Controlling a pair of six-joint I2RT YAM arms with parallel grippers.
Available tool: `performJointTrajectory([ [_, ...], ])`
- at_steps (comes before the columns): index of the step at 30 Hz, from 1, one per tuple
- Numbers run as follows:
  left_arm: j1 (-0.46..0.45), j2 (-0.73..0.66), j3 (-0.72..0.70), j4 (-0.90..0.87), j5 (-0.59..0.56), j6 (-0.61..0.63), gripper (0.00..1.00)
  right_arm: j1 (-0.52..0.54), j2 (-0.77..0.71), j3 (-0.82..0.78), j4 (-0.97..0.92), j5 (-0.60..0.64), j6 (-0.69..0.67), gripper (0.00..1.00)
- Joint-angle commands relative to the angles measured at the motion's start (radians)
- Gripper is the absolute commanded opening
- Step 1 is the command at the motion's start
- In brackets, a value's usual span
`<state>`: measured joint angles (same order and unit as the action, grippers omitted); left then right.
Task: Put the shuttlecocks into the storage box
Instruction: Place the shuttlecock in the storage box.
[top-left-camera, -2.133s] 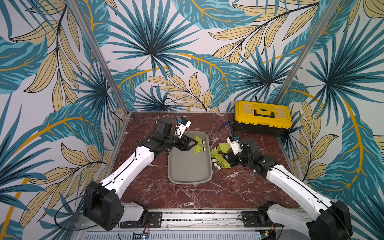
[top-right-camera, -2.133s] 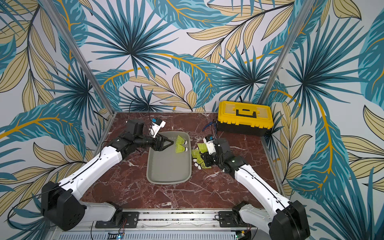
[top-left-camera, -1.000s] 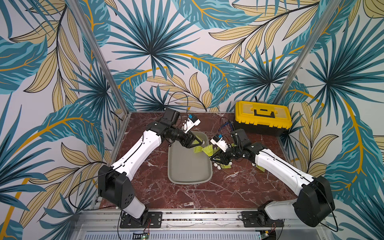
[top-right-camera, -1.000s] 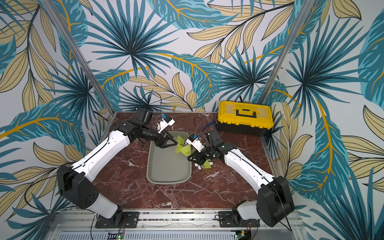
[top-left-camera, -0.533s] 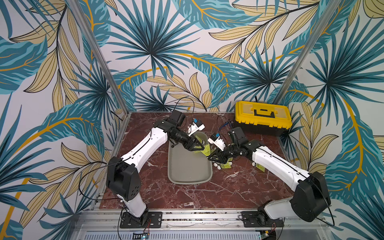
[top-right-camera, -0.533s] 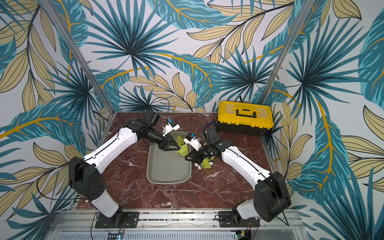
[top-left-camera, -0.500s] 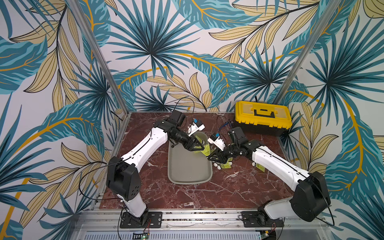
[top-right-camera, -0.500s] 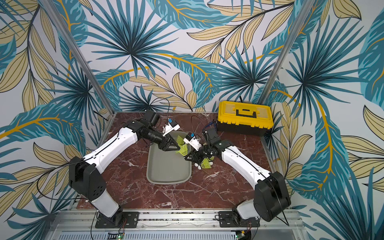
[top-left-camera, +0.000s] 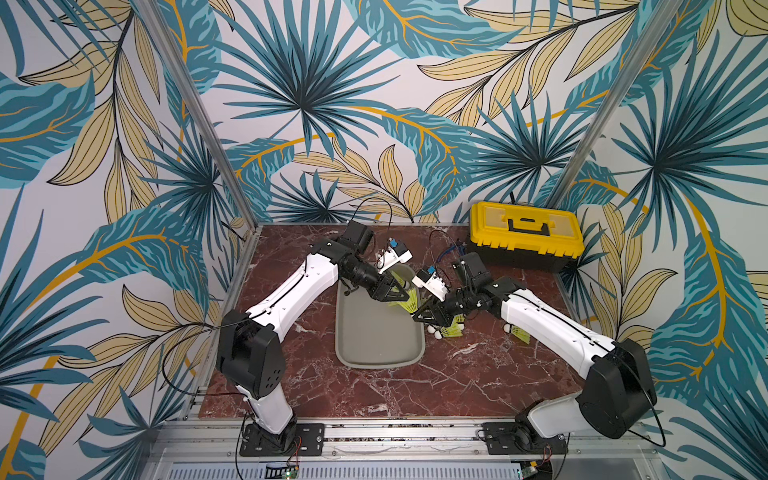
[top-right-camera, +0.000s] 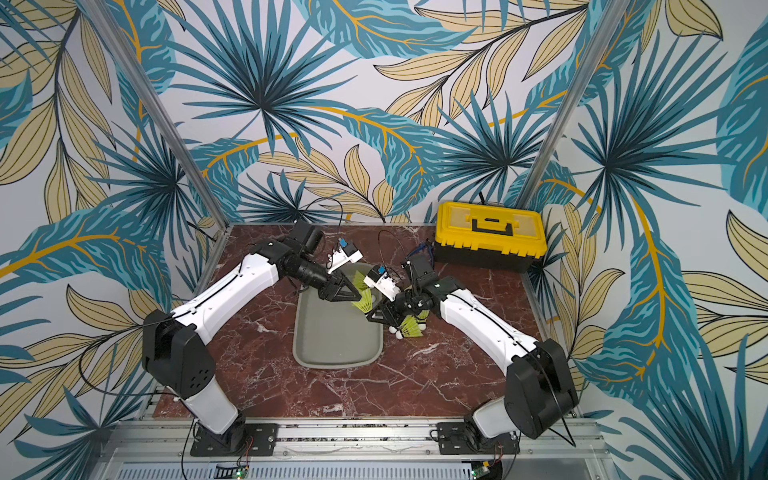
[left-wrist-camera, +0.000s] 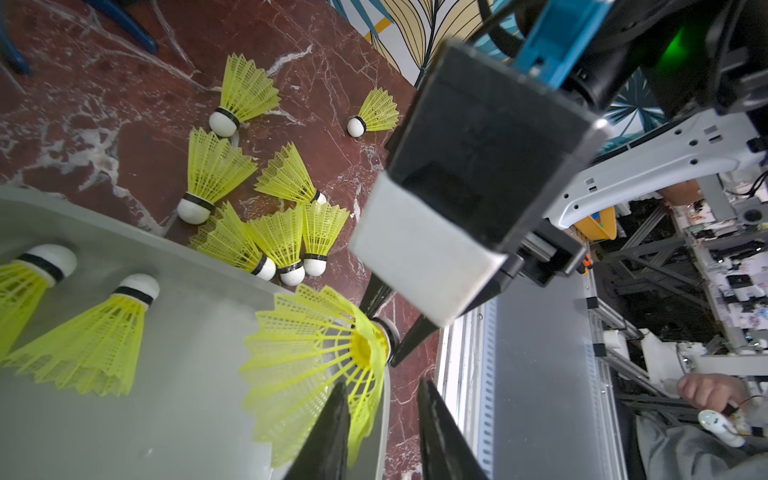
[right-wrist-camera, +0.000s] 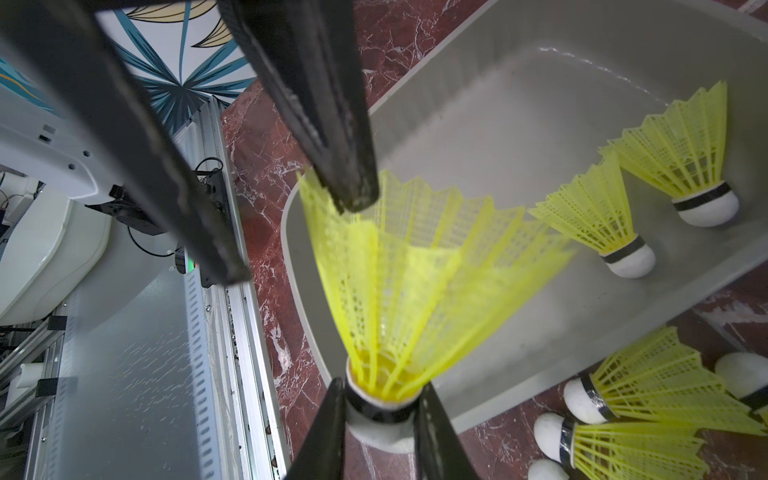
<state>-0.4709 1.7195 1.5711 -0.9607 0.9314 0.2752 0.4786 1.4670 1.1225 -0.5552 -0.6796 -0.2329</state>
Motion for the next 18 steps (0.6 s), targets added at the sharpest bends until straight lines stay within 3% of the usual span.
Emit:
performJointTrajectory([
  [1, -0.006, 0.009, 0.041, -0.028, 0.024, 0.013, 0.21, 0.005, 0.016, 0.020, -0.020, 0.010, -0.002, 0.00],
  [3, -0.006, 0.011, 0.037, -0.024, 0.020, 0.005, 0.13, 0.004, 0.016, 0.020, -0.017, 0.020, 0.003, 0.01],
  [6, -0.006, 0.003, 0.018, 0.033, -0.019, -0.061, 0.00, 0.004, 0.008, 0.011, 0.009, 0.062, 0.024, 0.10],
  [8, -0.006, -0.013, -0.018, 0.122, -0.073, -0.149, 0.00, 0.005, -0.008, -0.009, 0.049, 0.117, 0.050, 0.29],
  [12, -0.007, -0.065, -0.129, 0.361, -0.177, -0.361, 0.00, 0.004, -0.069, -0.097, 0.183, 0.236, 0.124, 0.45],
  [18, -0.006, -0.182, -0.356, 0.719, -0.305, -0.677, 0.00, 0.004, -0.191, -0.258, 0.385, 0.445, 0.231, 0.54],
])
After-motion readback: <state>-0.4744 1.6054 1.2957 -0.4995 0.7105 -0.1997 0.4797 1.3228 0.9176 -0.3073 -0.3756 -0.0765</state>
